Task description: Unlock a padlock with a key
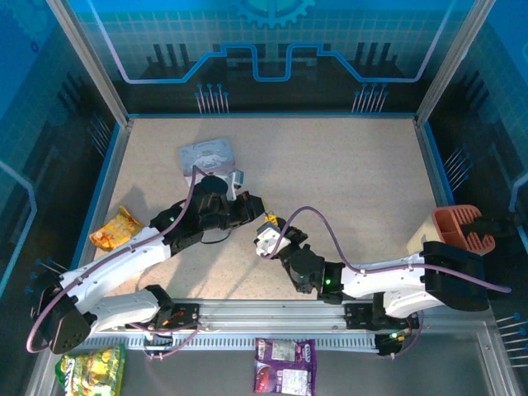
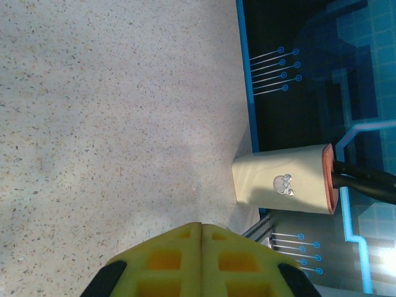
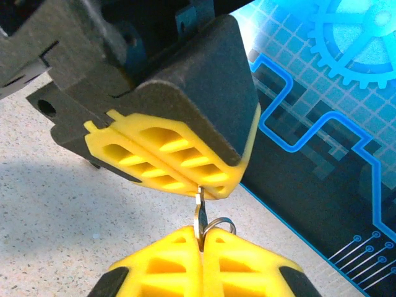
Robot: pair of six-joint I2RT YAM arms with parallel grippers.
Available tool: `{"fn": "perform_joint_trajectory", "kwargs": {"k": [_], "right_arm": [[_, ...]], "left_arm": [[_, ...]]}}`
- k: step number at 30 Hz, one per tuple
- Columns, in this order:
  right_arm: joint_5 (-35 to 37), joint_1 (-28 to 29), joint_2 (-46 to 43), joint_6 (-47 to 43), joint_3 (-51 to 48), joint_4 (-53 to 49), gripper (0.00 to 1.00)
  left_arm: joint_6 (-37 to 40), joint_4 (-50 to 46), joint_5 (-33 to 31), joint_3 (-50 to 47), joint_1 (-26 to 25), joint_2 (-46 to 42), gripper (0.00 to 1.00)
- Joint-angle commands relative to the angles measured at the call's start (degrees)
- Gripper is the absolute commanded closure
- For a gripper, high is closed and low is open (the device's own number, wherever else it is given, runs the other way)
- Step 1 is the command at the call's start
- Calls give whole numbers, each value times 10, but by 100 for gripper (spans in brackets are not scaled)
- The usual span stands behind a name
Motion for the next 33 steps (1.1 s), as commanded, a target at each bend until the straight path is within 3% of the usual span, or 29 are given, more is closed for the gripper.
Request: {"fn": "perform_joint_trajectory", "kwargs": {"k": [1, 3, 6, 8, 9, 13, 16, 20, 24, 28, 33], "right_arm": [[11, 7, 1, -8, 0, 58, 100], [12, 7, -3, 1, 2, 49, 98], [2, 6, -24, 40, 4, 5, 86], [-32, -6, -53, 108, 16, -94, 61], [-51, -17, -68, 150, 26, -153, 56], [-183, -83, -148, 329, 52, -358, 48], [-306, -151, -206, 451, 44, -419, 46], [-418, -216, -251, 597, 12, -413, 48], [-502, -249, -260, 681, -20, -341, 48], [-565, -269, -259, 709, -45, -256, 41], [-639, -310, -263, 714, -49, -222, 39]], "left_arm": [[15, -11, 2, 11, 0, 11, 100], [20, -3, -2, 9, 0, 13, 100], [28, 16, -9, 1, -1, 13, 100], [41, 47, -14, -12, 1, 9, 100], [49, 69, -17, -22, 2, 6, 100], [94, 165, -20, -74, 13, -2, 100], [133, 216, -7, -96, 19, -3, 100], [160, 290, 19, -122, 21, -2, 100], [172, 342, 44, -140, 21, 2, 100], [179, 377, 75, -150, 22, 1, 100], [178, 405, 105, -155, 22, -5, 100]]}}
